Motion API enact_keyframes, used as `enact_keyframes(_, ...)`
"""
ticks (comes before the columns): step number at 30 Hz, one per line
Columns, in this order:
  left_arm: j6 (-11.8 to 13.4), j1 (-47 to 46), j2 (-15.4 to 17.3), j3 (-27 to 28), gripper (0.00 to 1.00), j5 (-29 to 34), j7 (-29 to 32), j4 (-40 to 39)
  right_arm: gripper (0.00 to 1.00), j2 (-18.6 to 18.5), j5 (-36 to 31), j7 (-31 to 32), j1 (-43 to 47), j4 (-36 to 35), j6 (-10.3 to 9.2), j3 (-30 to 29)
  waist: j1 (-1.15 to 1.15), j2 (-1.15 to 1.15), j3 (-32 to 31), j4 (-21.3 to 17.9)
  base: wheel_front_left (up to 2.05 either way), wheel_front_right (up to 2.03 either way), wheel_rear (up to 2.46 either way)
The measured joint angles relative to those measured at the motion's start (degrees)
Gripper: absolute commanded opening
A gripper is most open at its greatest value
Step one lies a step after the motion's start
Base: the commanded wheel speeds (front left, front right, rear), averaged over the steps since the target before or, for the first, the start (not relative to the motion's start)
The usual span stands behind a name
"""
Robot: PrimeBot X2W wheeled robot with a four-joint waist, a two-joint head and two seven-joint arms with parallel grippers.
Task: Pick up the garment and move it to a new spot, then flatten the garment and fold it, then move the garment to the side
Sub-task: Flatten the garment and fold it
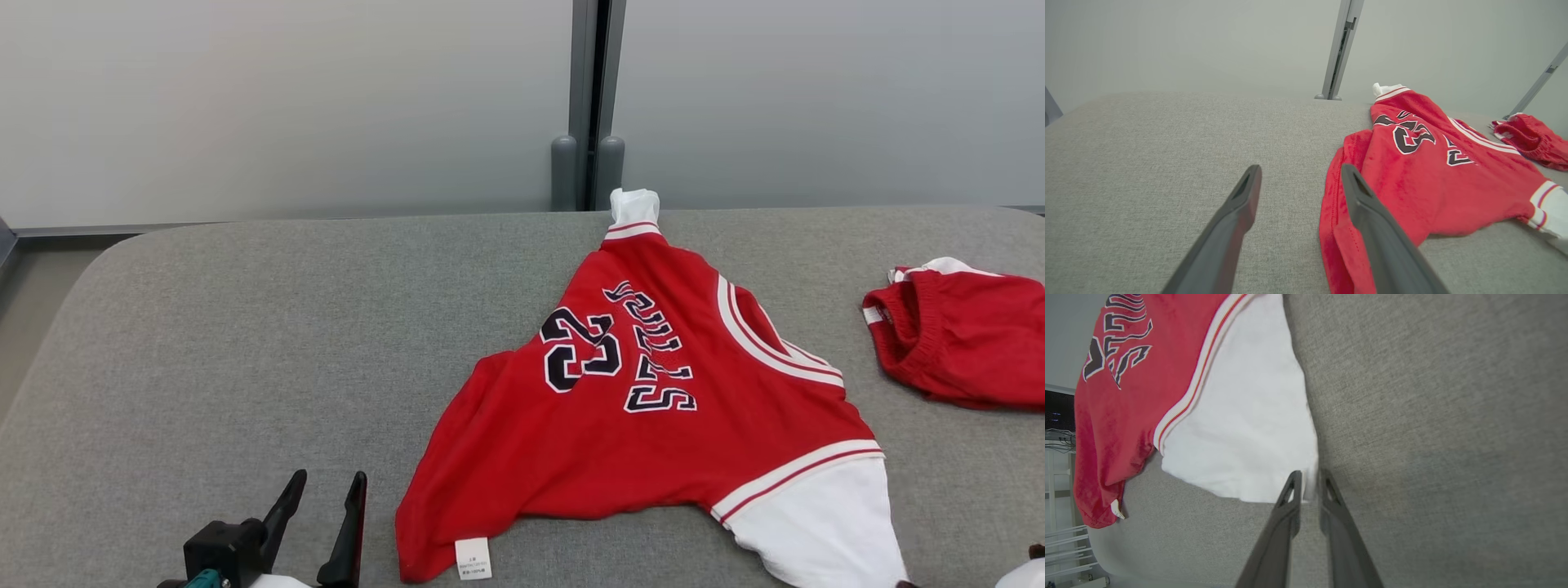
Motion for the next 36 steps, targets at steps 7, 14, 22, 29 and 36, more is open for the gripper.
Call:
enact_keyframes(7, 0.10, -0.02, 1.27, -0.23, 1.00, 0.02, 1.58, -0.29, 1.00, 4.15, -3.38, -4.61, -3.27, -11.01, 0.00, -2.70, 0.00, 0.00, -0.04, -0.05, 0.00, 0.00, 0.00)
enact_keyframes(14, -0.34, -0.25, 1.35, -1.48, 1.00, -1.76, 5.95, -1.89, 1.00, 5.76, -4.31, -13.50, -5.19, -18.98, 0.00, 2.11, 0.00, 0.00, -0.02, 0.17, 0.00, 0.00, 0.00)
enact_keyframes(22, -5.01, -0.27, 1.70, -5.35, 1.00, -6.78, 16.35, -3.10, 1.00, 8.28, -3.49, -23.62, -8.33, -16.11, 0.00, 8.95, 0.00, 0.00, 1.10, 0.26, 0.00, 0.00, 0.00)
enact_keyframes(29, -7.51, -2.14, 1.02, -6.87, 1.00, -8.15, 18.95, 1.32, 1.00, 7.36, -1.64, -26.27, -10.44, -11.61, 0.00, 14.64, 0.00, 0.00, 2.27, 0.22, 0.00, 0.00, 0.00)
enact_keyframes(36, -11.36, -2.70, -0.80, -7.42, 0.00, -10.00, 18.15, 5.79, 1.00, 5.59, 1.30, -27.82, -11.80, -9.43, 0.00, 17.51, 0.00, 0.00, 2.42, -0.02, 0.00, 0.00, 0.00)
